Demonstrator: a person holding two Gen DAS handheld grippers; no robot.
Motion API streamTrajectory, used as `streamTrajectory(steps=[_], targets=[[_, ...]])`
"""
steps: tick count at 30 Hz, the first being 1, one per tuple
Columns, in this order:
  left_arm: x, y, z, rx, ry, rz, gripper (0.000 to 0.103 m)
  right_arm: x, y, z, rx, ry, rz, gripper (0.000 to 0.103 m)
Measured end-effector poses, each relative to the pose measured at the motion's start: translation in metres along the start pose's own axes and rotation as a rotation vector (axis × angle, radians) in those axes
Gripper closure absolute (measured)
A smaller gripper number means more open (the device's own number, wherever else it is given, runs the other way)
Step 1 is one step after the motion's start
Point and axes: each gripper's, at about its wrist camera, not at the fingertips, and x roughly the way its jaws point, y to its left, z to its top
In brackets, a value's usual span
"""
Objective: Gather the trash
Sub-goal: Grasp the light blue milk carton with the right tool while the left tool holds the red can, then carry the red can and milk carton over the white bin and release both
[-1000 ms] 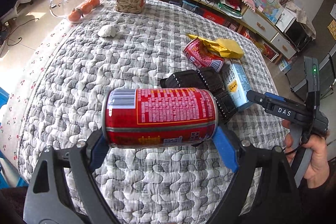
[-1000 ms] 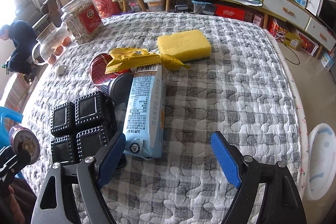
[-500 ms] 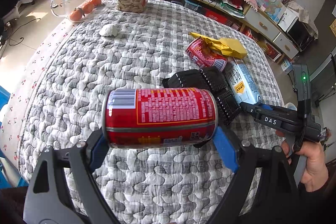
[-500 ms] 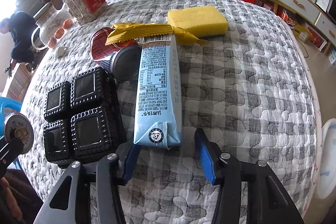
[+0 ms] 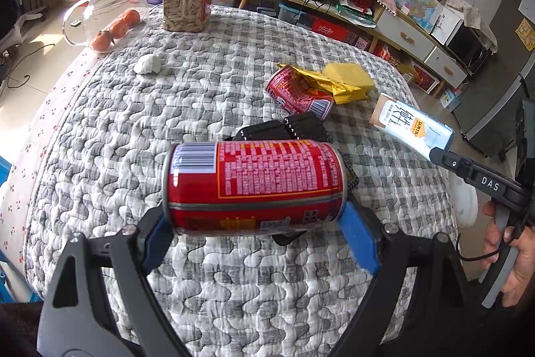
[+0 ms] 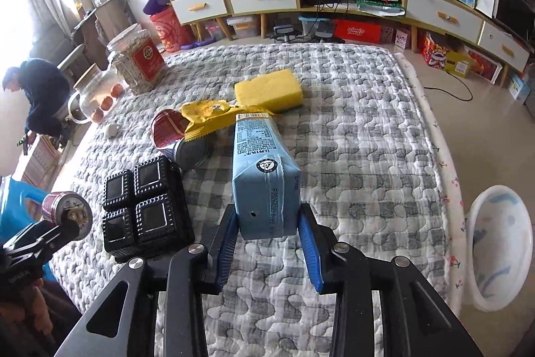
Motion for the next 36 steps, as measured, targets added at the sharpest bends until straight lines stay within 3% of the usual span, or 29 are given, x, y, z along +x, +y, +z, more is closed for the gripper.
streamTrajectory(steps=[12, 21, 29, 36], targets=[[0.010, -0.073, 0.003, 0.116, -0.003, -0.037, 0.015, -0.057, -0.082, -0.021, 0.140, -0.072, -0.032, 0.066], [0.024, -0.143, 0.007, 0.224, 0.002, -0.081, 0.015, -0.090, -0.166, -0.048, 0.302, -0.097, -0.110, 0.066], [0.042, -0.210, 0.007, 0.313, 0.022, -0.138, 0.015, -0.110, -0.245, -0.079, 0.467, -0.075, -0.223, 0.066], [0.061, -0.271, -0.004, 0.401, 0.052, -0.196, 0.015, -0.109, -0.283, -0.093, 0.529, -0.034, -0.279, 0.066]])
